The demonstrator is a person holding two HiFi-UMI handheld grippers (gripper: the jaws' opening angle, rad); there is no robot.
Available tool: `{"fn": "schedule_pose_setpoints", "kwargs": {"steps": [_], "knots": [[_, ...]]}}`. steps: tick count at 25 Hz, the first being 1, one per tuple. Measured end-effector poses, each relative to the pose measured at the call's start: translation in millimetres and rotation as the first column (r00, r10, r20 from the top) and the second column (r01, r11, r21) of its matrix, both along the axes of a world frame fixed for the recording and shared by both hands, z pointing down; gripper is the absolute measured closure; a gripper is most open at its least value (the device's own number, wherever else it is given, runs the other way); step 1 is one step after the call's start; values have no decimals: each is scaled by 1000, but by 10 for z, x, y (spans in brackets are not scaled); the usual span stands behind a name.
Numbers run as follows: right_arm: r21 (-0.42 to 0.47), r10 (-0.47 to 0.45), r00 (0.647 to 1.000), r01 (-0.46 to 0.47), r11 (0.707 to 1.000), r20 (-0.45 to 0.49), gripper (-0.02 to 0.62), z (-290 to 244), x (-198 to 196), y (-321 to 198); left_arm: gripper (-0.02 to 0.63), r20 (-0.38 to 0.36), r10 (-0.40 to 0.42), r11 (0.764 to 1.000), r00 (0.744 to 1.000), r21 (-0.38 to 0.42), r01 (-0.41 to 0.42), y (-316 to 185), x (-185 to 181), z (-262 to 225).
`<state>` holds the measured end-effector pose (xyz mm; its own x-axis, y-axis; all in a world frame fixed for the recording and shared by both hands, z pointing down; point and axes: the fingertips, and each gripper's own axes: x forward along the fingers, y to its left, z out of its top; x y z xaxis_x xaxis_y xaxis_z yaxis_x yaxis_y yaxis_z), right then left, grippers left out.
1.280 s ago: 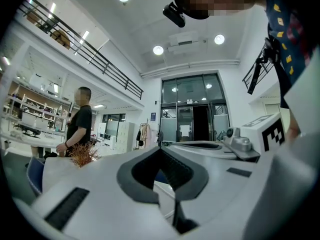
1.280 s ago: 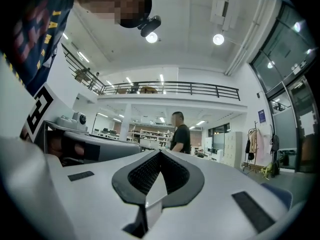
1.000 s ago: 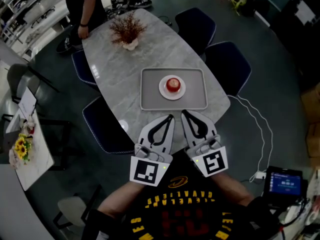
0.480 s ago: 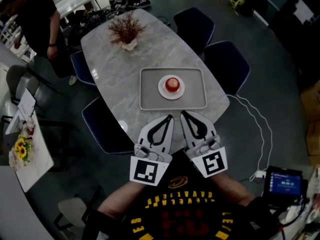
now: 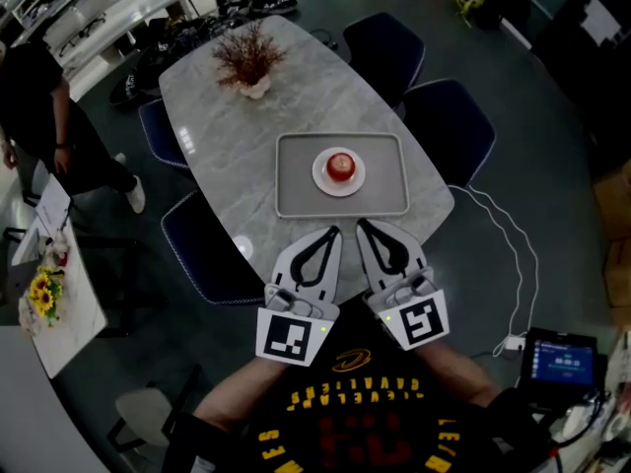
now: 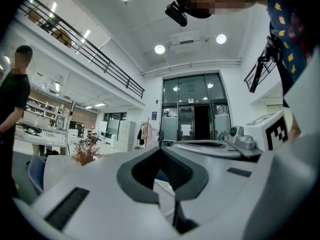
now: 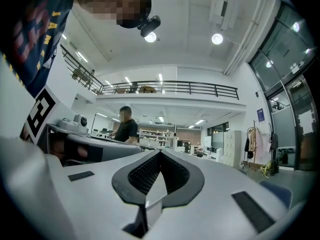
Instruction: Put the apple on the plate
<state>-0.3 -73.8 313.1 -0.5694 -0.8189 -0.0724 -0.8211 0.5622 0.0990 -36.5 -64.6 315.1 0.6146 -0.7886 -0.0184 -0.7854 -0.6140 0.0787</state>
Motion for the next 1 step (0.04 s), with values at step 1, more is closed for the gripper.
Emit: {"fn": "schedule_pose_setpoints", "kwargs": {"steps": [1], "knots": [[1,0,1000,0,1000,0,589,2,0,1,604,-2,-2,1000,1000,0,2,-1,-2,3]]}}
